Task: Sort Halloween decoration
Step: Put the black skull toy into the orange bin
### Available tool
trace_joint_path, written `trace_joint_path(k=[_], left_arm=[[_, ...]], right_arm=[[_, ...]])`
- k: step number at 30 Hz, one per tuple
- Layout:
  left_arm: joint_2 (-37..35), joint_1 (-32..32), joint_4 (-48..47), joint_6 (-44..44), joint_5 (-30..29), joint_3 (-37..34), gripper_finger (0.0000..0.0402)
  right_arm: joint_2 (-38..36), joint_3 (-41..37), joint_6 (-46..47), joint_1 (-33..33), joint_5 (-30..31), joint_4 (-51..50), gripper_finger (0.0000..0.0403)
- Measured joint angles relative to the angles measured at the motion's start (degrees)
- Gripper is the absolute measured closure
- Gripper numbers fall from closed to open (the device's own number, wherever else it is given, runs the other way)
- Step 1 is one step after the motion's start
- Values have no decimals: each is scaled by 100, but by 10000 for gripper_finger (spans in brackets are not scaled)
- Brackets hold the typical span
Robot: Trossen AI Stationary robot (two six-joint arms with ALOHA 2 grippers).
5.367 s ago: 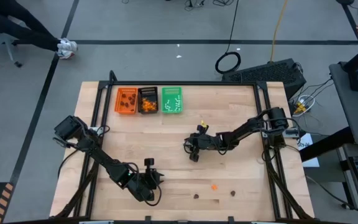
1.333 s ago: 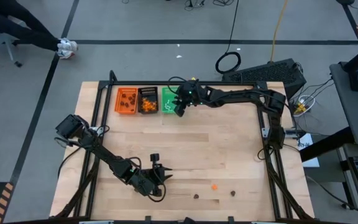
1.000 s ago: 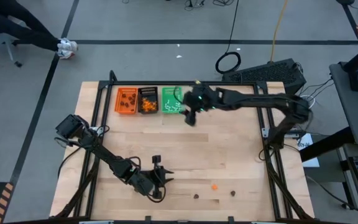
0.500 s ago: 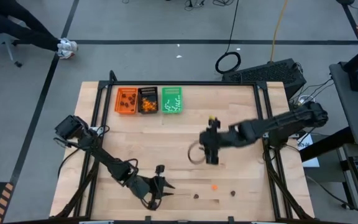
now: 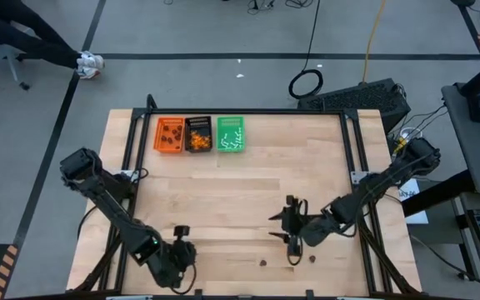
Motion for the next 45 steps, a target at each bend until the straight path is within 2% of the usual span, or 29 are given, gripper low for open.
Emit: trace_joint_path(k=[2,6,11,17,31,36,45], left_arm=[[27,-82,-90,-334,213,2,292],[33,-249,-352,-857,234,2,281],[67,-493,-728,-1303,109,-52,235],[320,-679,-873,-1322,-320,-111,183],[915,-659,-868,-1802,-240,-111,179],[968,-658,-890,-1854,-256,-101,207],[987,-635,-1031,-1684,-547,-110,323]], right_arm=[[7,-286,-81,77,-8,569,209],[6,-576,-165,185,-7,1202,209],[6,-603,-270,243,-1,1249,209],[6,-603,-534,240,13,1298,209],[6,-603,-632,240,12,1302,209],[6,-603,-632,240,10,1301,209],[6,-603,-632,238,10,1301,209]])
